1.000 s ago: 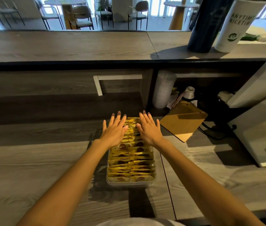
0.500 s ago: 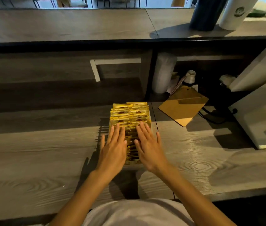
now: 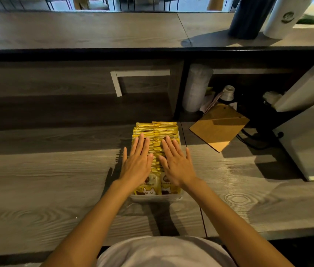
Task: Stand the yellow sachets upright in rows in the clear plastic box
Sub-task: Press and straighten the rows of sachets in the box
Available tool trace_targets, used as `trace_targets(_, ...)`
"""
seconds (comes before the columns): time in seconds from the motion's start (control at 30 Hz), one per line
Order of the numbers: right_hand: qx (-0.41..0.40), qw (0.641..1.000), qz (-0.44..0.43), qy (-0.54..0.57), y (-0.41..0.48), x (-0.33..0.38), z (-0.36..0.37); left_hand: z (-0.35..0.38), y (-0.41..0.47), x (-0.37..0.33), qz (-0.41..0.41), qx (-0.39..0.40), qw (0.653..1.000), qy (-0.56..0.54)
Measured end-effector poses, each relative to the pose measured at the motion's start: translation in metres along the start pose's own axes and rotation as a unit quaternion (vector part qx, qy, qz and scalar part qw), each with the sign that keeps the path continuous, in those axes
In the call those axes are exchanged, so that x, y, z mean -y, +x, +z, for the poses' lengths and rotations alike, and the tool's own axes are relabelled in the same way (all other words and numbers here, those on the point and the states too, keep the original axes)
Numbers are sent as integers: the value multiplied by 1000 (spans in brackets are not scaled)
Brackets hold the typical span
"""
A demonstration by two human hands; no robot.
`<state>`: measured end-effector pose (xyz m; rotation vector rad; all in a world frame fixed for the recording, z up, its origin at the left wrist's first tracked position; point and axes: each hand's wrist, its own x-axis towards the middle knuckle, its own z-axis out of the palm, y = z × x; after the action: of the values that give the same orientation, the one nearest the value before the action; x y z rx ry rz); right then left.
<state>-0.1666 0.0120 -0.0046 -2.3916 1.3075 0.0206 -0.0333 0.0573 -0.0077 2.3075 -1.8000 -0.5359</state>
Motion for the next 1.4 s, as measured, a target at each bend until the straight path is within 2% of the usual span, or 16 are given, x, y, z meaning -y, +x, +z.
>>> trace_targets(0.2,-11,999,-10,29,0,-4,1,3,5,6,33,-9,999,-22)
trace_targets(0.4,-63,990,-12,129,-22,-13,-4,3,-20,13,75,-136,983,-97)
trace_targets(0.53,-94,981,-44,163,-45,-14,10,19,-46,16,140,-184,969,-83)
trace_targets(0.7,-156,965,-106,182,-54,-20,31,22,-59,30,208,-180,957,-87)
trace_targets(0.87,-225,952,-146,146,-44,-31,39,17,-53,37,203,-147,967,-46)
trace_targets(1.03,-245,949,-158,116,-36,-31,36,-4,-39,26,144,-92,984,-40)
trace_targets(1.3,-242,950,-149,129,-33,-31,35,-5,-26,24,175,-60,974,131)
trace_targets(1.4,-226,953,-142,145,-35,-33,37,-3,-32,25,181,-82,968,151)
